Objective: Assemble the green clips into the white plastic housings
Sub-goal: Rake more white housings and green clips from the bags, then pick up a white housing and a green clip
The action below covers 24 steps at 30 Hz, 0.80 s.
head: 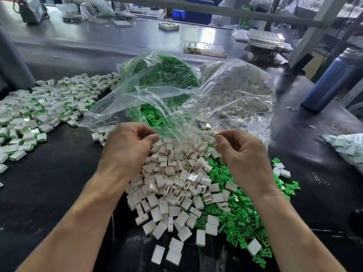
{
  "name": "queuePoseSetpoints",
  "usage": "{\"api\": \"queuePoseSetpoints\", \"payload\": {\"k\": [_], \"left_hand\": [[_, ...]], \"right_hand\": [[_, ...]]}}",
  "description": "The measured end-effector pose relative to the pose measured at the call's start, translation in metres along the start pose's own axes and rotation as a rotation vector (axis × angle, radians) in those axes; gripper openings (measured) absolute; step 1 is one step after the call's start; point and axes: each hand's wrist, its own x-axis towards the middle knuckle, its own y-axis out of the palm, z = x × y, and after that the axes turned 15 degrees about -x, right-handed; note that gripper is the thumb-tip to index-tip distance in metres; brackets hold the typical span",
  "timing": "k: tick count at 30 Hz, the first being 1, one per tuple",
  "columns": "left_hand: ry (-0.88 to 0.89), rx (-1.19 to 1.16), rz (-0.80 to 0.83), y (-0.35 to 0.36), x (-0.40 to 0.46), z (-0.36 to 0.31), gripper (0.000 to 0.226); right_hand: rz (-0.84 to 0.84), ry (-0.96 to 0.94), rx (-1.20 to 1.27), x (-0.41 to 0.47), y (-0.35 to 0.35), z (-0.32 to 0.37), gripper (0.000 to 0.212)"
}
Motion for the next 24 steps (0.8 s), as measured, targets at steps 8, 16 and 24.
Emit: {"api": "queuePoseSetpoints", "payload": {"k": [8, 16, 24], "left_hand": [[-0.106, 0.525, -0.269, -0.030, 0.020, 0.014, 0.005], [0.103, 0.512, -0.213, -0.011, 0.006, 0.006, 0.019], [-0.046, 0.297, 0.121, 0.013, -0.008, 0.000, 0.024]], "right_hand": [[0.099, 0.117, -0.208, 0.005, -0.008, -0.013, 0.021], [0.195, 0.189, -0.273, 0.012, -0.020, -0.028, 0.013], [0.316, 0.224, -0.392, 0.012, -0.019, -0.027, 0.021]]}}
